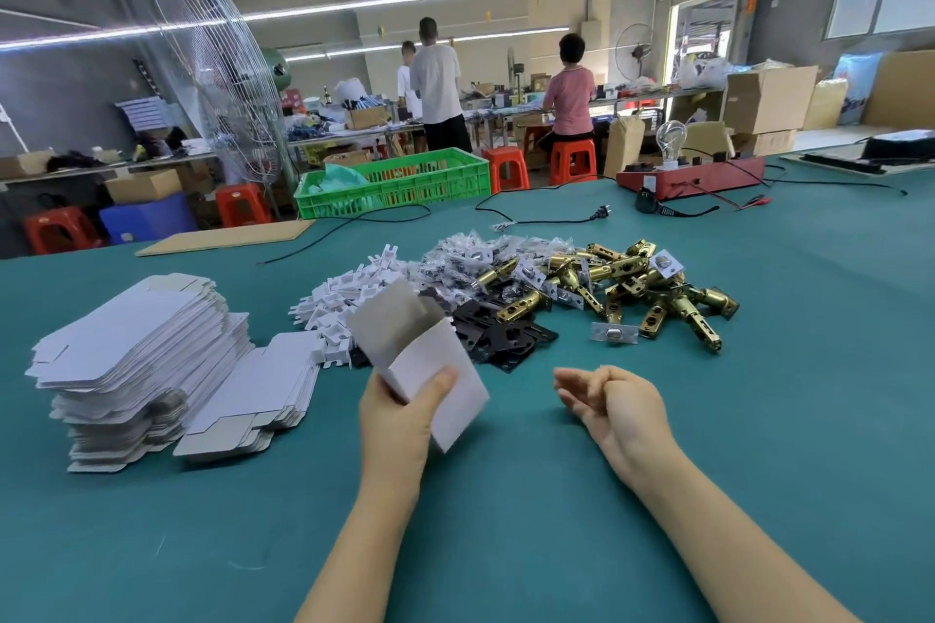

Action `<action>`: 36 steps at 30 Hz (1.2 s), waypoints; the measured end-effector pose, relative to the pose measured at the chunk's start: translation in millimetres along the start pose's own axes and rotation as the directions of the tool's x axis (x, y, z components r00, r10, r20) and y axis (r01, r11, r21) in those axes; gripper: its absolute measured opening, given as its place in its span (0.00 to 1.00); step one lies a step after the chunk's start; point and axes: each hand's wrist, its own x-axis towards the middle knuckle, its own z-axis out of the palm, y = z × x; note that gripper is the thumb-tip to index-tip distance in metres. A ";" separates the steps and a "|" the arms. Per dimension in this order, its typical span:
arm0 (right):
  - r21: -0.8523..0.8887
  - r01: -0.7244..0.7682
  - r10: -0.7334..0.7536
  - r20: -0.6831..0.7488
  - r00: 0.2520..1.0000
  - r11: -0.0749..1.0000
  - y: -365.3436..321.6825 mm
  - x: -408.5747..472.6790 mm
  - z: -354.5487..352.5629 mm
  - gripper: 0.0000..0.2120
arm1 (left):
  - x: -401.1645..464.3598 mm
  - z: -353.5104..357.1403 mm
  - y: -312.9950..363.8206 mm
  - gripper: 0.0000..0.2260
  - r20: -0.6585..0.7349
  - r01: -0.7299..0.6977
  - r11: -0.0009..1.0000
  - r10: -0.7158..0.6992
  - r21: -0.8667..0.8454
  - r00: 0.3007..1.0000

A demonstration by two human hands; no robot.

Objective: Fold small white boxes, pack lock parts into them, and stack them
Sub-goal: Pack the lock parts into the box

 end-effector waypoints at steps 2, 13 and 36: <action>0.105 -0.033 0.041 -0.075 0.996 0.994 -1.6 0.8 1.3 0.19 | -0.5 -11.2 -1.7 0.13 -0.039 -0.008 0.999 0.010 0.050 0.999; -0.055 0.085 -0.095 -0.193 0.977 0.995 -27.0 4.6 -10.2 0.19 | -2.4 -15.3 -5.6 0.13 0.081 0.054 0.996 -0.060 0.073 0.995; -0.880 -0.020 -0.481 -0.278 0.831 0.474 -74.2 73.0 -71.9 0.12 | -5.2 -1.5 -9.1 0.15 0.246 0.052 0.993 -0.077 0.107 0.966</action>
